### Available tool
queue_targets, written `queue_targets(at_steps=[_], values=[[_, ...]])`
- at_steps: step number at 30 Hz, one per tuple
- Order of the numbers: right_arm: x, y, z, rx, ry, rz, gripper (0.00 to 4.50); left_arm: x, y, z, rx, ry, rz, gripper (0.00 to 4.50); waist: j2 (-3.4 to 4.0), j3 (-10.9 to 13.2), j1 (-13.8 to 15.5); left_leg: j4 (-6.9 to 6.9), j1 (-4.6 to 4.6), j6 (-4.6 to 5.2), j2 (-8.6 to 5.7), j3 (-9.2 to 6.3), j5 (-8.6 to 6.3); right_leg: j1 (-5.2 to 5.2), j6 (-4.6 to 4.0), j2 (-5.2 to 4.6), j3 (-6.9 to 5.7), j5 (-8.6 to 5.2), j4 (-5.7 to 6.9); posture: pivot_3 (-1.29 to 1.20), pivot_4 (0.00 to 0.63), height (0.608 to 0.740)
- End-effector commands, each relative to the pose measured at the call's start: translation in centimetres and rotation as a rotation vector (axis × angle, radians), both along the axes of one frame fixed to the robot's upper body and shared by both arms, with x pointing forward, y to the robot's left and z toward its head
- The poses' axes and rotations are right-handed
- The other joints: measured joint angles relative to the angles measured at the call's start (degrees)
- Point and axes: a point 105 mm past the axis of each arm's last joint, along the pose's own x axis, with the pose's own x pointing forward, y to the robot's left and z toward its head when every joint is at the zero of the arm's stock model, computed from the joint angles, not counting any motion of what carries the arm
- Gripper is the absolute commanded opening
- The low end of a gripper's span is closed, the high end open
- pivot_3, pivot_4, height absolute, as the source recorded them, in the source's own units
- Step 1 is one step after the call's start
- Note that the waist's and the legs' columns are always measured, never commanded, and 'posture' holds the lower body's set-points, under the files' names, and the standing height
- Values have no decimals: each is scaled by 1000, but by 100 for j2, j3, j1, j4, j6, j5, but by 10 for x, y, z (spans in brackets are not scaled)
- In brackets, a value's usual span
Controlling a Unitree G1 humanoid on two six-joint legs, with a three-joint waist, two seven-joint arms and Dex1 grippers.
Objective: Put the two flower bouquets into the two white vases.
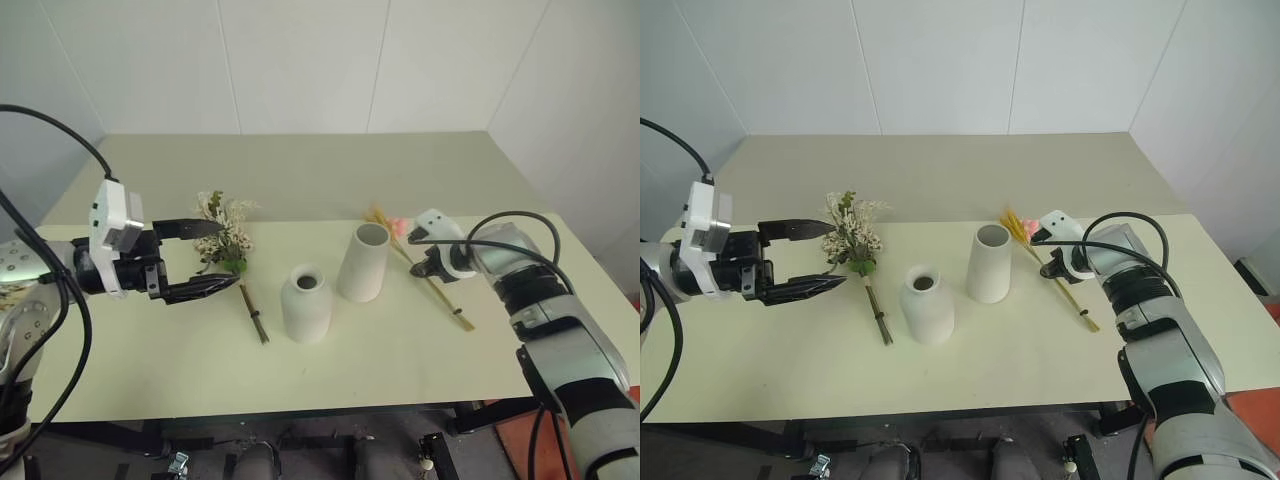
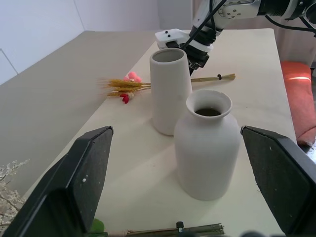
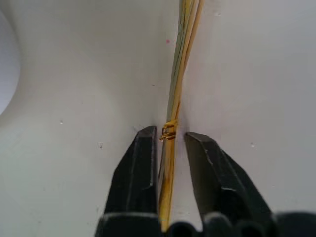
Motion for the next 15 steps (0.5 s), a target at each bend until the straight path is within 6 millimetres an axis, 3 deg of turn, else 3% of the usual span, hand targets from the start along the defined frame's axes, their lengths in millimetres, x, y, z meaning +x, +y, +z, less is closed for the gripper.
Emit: queue_targets(at_steps=[1,5,7,11,14,15], values=[[0,-3,8,19,-26,-23,33,-4,-1,12,8,-50,-8,4500,0,0,-9,-1,-1,0,0,0,0,-1,-4,0,0,2,-1,0,150,740],[0,-13,26,66,-81,-117,33,-3,-1,12,9,-55,-14,4500,1,1,-9,-1,-15,0,-1,0,0,-13,-18,0,0,11,-2,0,150,740],[0,-19,46,105,-158,-168,33,-2,-1,12,12,-57,-18,4500,1,1,0,-1,-17,0,-1,-1,0,-14,-18,0,0,11,-3,0,150,740],[-5,-24,116,255,-481,-211,33,1,-1,15,14,-60,-33,4500,3,3,11,-3,-22,0,-2,0,0,-20,-16,-1,0,10,-4,0,150,740],[-15,-20,178,355,-858,-208,33,6,-3,18,1,-58,-57,4500,3,3,16,-7,-19,0,-1,-2,0,-18,-9,1,-1,5,-4,0,150,740],[-20,-15,194,430,-911,-201,33,7,-5,19,-6,-52,-71,4500,3,3,-1,-6,-19,0,2,-3,0,-18,2,3,-2,-1,-4,0,150,740]])
